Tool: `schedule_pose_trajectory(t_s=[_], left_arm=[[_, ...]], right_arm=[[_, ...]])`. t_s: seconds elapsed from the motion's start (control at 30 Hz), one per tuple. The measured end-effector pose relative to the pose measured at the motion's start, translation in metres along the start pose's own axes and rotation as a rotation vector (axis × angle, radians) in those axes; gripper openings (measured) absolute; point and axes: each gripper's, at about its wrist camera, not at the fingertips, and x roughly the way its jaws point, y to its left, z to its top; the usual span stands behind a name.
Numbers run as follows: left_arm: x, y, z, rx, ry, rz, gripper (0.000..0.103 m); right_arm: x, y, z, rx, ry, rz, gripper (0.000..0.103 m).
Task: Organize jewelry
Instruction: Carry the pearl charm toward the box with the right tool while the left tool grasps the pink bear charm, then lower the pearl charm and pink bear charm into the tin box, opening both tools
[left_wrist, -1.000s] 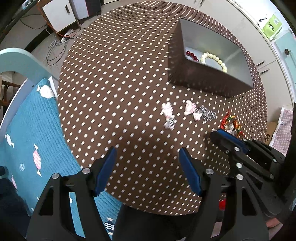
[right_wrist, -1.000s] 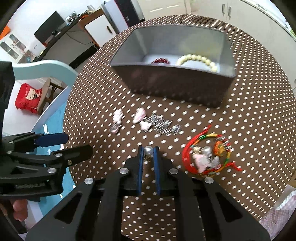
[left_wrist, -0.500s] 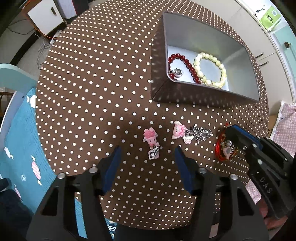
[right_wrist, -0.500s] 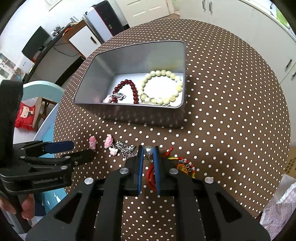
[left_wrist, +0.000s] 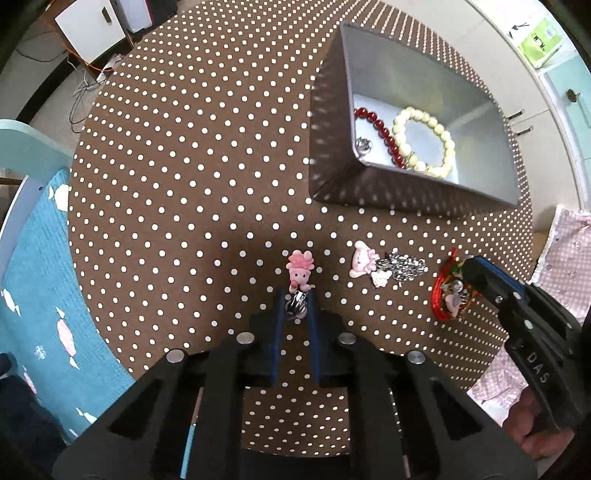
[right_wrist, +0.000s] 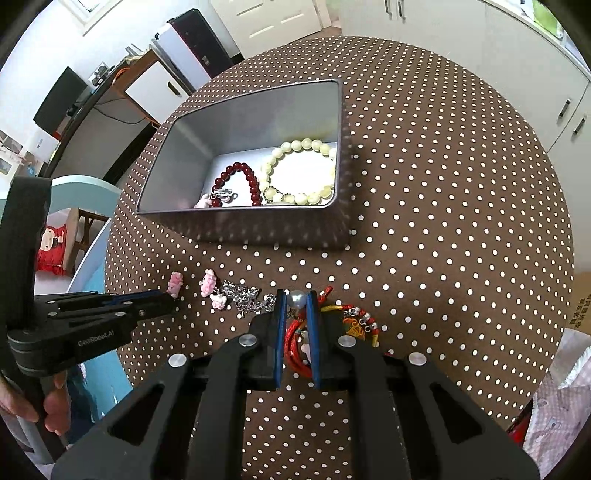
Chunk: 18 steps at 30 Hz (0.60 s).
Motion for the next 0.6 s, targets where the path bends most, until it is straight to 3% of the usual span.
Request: schedule_pose_trajectory(t_s=[0.6], left_arm=[[-0.066,0.016,-0.013,0.025,-0.164,-0.105,0.012]], right_arm=[[-0.045,0.015,0.004,-0.033,-0.116,0.0,0.01]])
